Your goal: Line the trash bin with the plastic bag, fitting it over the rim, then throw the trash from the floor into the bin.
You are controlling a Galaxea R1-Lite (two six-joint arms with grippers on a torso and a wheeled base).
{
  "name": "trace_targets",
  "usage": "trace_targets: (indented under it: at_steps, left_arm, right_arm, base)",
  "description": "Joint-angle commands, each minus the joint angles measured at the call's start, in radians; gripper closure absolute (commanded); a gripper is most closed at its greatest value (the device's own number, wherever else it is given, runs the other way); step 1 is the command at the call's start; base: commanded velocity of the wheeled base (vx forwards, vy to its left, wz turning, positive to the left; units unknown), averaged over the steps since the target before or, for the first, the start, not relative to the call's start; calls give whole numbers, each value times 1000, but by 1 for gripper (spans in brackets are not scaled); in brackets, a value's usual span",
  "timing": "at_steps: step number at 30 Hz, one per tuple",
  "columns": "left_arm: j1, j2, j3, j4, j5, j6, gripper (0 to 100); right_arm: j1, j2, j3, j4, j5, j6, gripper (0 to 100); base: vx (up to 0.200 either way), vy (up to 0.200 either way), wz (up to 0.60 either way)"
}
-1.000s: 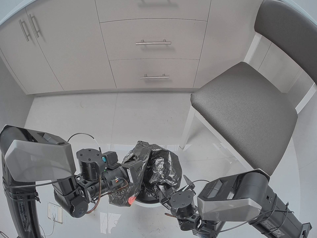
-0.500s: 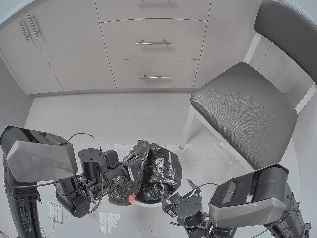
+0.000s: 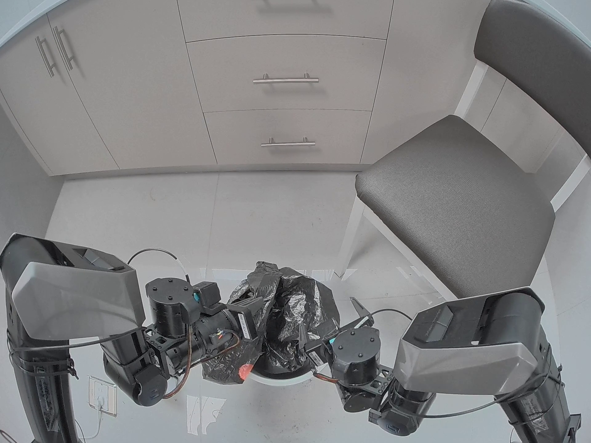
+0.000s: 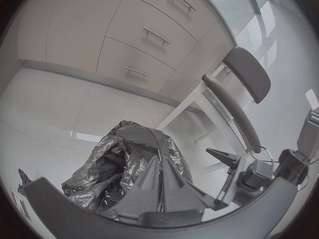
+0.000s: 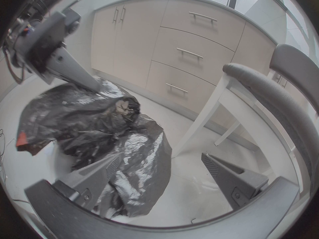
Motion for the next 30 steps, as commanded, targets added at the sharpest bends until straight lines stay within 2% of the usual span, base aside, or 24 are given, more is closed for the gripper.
trace_targets:
  at_steps: [1,14,30]
  left_arm:
    - [0,-3,2,-1,-1,1,100]
    - [0,-1,1,-1,-1,1,100]
    - [0,-1,-1,-1,1,1,100]
  right_arm:
    - [-63,94,-86,-18,3,-14,0]
    - [-94,169,-139,-18,6,-23,0]
    - [-80,200,-138,-18,6,-23,0]
  base:
    - [0,0,0]
    - [0,0,0]
    - [0,0,0]
